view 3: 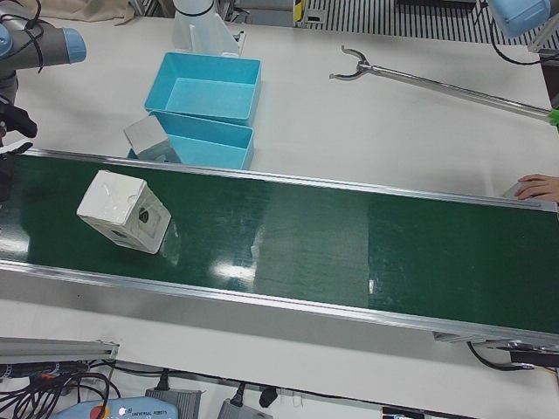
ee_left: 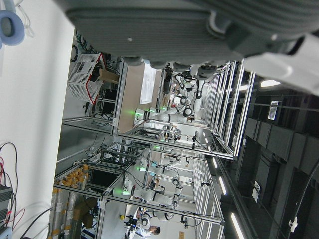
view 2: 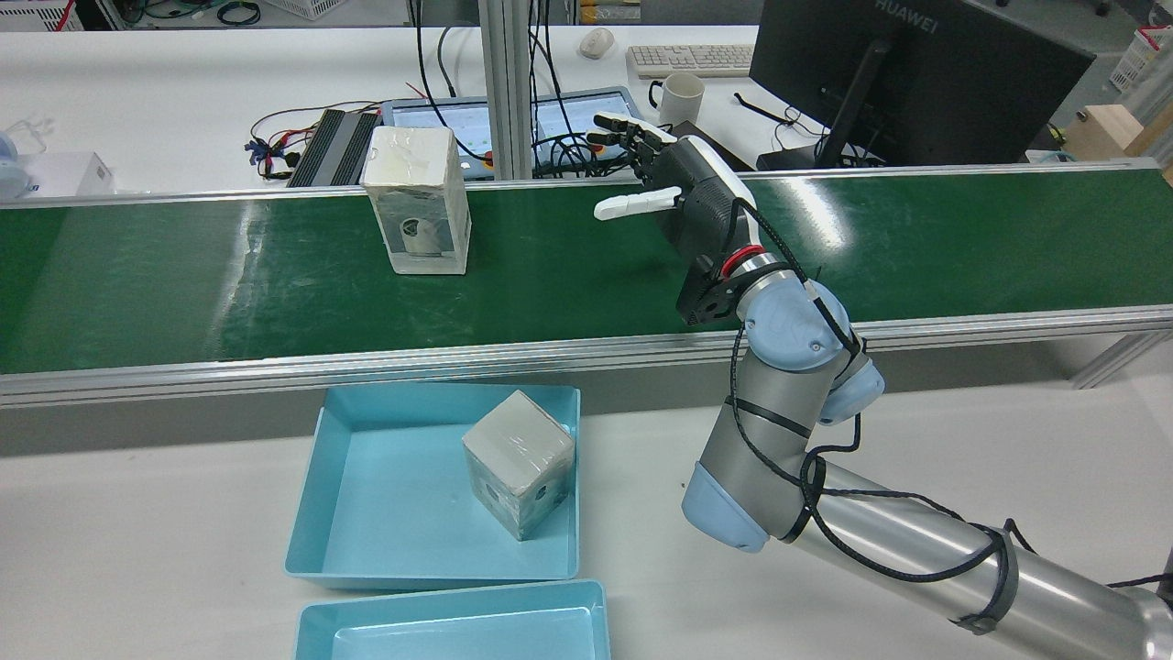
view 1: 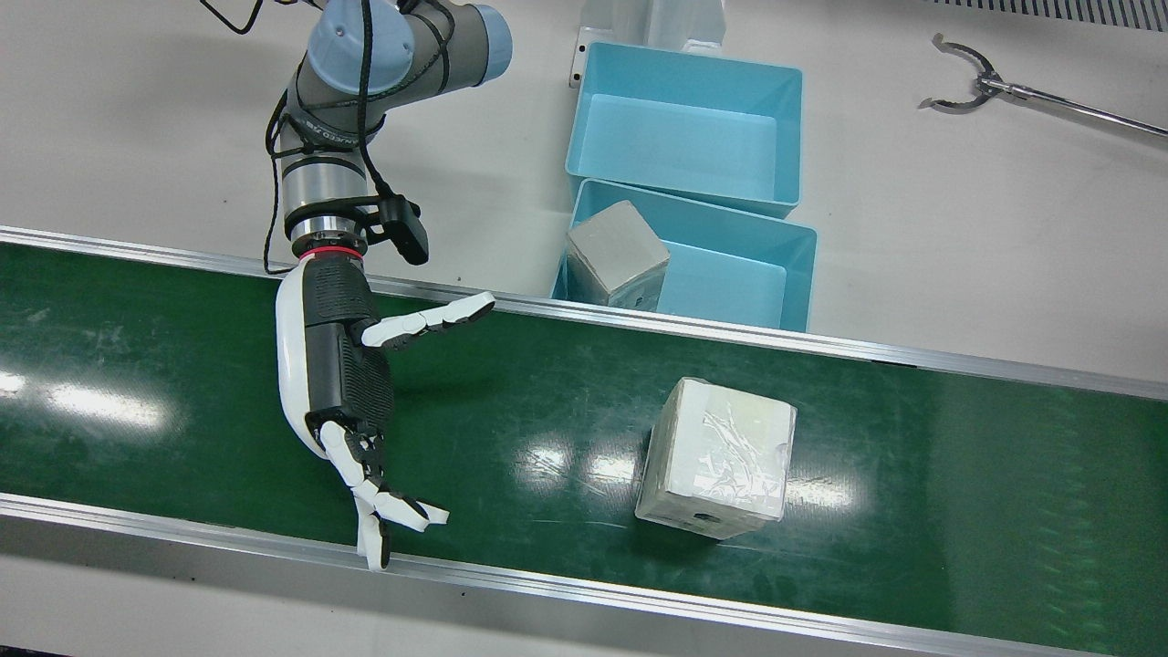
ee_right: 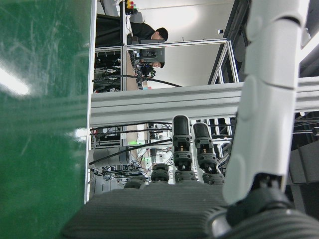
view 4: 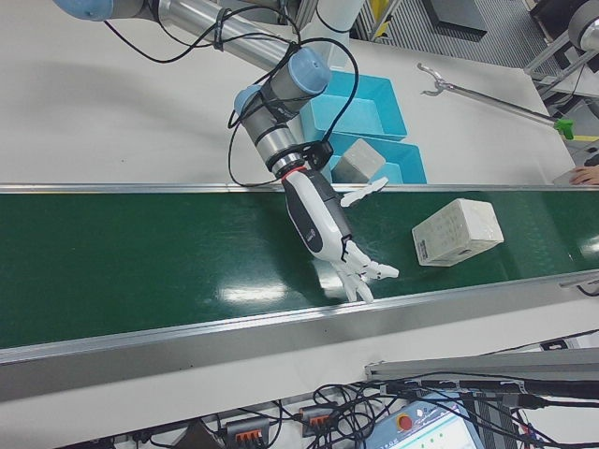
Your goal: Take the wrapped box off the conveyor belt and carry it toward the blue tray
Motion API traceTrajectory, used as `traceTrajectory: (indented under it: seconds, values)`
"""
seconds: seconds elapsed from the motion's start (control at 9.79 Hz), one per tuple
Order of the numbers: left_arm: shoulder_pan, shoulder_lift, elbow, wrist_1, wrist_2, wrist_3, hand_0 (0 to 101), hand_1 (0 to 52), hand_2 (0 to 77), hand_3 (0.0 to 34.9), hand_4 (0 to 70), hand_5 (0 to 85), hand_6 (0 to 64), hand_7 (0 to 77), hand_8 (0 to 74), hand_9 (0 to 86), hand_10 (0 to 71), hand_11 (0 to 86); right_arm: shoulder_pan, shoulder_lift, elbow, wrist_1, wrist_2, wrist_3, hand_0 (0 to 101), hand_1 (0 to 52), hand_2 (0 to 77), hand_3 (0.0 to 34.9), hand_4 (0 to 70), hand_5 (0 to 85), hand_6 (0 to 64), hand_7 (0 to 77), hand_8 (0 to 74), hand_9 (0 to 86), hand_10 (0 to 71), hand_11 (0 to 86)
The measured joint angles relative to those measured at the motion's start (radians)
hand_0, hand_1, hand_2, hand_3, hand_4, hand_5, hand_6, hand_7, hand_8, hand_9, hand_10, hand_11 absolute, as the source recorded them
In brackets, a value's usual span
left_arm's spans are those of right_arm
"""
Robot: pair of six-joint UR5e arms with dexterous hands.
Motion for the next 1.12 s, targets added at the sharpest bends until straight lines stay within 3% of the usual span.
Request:
traceTrajectory:
  seconds: [0.51,1.12]
  values:
    - [0.000,0.000,0.000,0.000,0.000,0.000,0,0.0,0.5,0.0,0.0,1.1,0.5,0.5,1.1,0.5,0.5,0.5,-0.006,0.000,-0.028,0.001,0.001,0.001,47,10.4,2.2,0.0,16.4,17.5,10.9,25.6,3.8,5.4,0.0,1.1]
    - [0.000,0.000,0.000,0.000,0.000,0.000,0,0.0,0.5,0.0,0.0,1.1,0.5,0.5,1.1,0.5,0.5,0.5,-0.010,-0.005,-0.015,-0.001,0.000,-0.003,47,11.5,2.2,0.0,16.9,16.9,10.9,24.5,3.8,5.4,0.0,1.1]
